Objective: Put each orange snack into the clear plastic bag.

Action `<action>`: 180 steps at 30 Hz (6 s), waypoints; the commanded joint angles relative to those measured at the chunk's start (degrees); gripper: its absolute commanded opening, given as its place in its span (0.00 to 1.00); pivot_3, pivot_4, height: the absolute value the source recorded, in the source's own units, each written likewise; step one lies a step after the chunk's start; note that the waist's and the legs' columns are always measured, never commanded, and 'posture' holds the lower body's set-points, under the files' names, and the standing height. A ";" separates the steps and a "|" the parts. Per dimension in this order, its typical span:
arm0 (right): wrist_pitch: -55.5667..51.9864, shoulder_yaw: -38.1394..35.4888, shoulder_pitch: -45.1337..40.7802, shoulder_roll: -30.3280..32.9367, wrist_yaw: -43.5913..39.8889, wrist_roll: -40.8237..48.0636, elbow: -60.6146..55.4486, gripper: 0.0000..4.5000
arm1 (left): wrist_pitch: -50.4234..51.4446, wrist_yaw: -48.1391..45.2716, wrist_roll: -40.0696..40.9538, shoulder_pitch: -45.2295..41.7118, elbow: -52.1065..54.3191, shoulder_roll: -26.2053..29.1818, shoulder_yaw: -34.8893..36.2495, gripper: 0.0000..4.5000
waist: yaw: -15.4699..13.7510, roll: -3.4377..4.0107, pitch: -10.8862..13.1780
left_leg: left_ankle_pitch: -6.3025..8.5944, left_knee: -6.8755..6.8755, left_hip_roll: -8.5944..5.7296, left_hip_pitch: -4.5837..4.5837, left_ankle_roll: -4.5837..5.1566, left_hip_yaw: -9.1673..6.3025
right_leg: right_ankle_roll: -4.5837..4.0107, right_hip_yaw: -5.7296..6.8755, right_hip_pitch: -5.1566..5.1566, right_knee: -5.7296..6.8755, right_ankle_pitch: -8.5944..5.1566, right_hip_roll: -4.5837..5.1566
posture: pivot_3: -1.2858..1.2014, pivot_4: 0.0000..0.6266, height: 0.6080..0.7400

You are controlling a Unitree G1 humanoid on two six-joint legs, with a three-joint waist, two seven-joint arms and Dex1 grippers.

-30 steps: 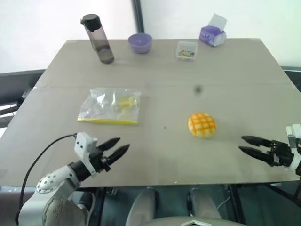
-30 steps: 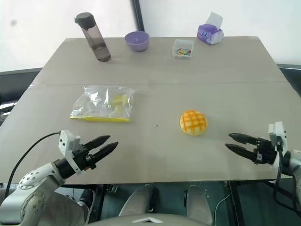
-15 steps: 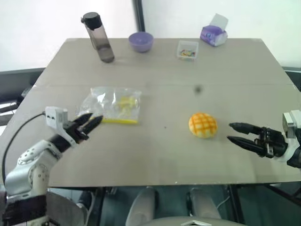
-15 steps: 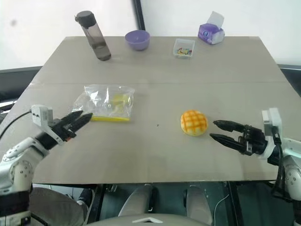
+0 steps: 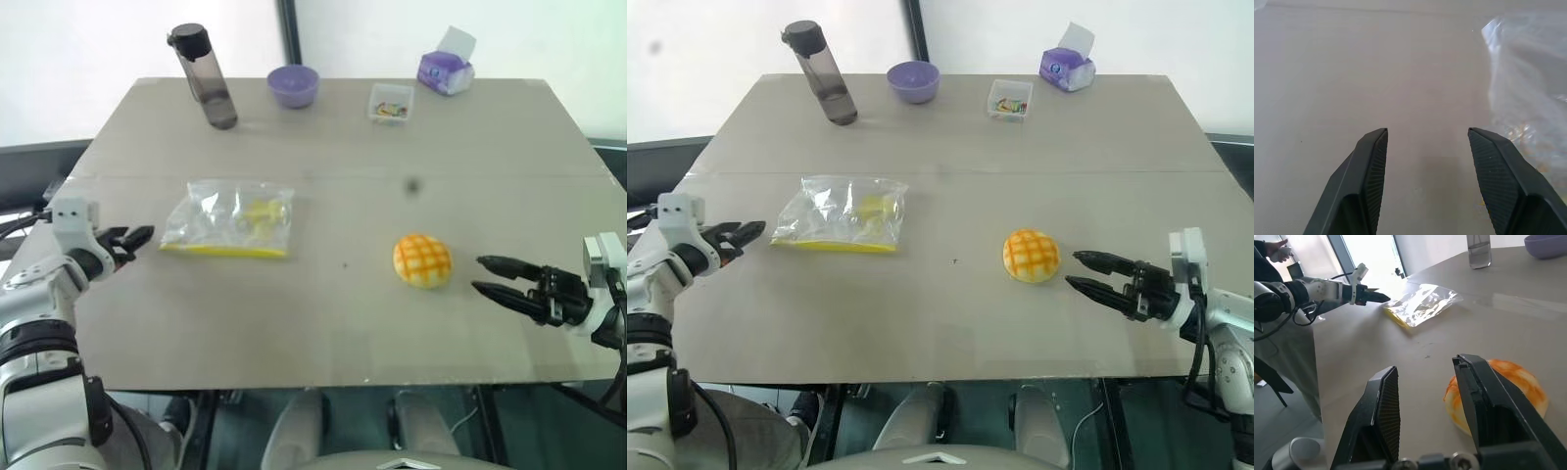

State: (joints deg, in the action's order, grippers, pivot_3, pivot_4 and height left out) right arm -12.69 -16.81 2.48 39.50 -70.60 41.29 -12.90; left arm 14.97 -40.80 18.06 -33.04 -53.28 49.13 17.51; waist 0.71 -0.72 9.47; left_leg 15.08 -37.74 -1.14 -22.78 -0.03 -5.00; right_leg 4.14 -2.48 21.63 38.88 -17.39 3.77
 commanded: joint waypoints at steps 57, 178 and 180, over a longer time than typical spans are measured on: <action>5.17 0.90 -1.41 -3.20 2.65 -3.46 0.61 0.44 | 26.88 -32.57 -2.16 -5.48 -7.16 -12.74 -9.35 0.61 | 0.77 1.31 -0.84 | 0.10 -0.35 -0.31 2.00 0.16 0.03 | 0.41 -0.14 -1.93 0.53 -0.30 0.25 | 0.52 0.24 1.00; -1.12 35.33 -43.67 -26.86 51.18 -67.73 23.80 0.00 | -3.61 22.05 -43.93 10.50 65.65 -17.74 -32.67 0.51 | 1.78 0.01 -0.04 | -0.13 0.30 -0.40 -0.18 -0.22 0.15 | 0.26 -0.59 0.60 0.11 -0.17 0.24 | 0.52 0.24 1.00; -1.17 35.39 -43.64 -26.86 51.12 -67.75 23.68 0.00 | -4.01 22.57 -44.73 9.45 63.74 -18.28 -32.76 0.51 | 1.78 0.01 -0.04 | -0.13 0.29 -0.40 -0.19 -0.22 0.15 | 0.26 -0.58 0.60 0.10 -0.16 0.24 | 0.52 0.24 1.00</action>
State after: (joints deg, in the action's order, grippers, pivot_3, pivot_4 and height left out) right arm -14.69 18.39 -41.01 12.68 -19.73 -26.53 13.28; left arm 12.26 -19.47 -25.49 -22.43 10.19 31.11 -16.04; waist 2.49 -0.71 9.44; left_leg 14.95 -37.45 -1.55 -22.97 -0.26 -4.85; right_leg 4.40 -3.06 22.23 38.99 -17.56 4.02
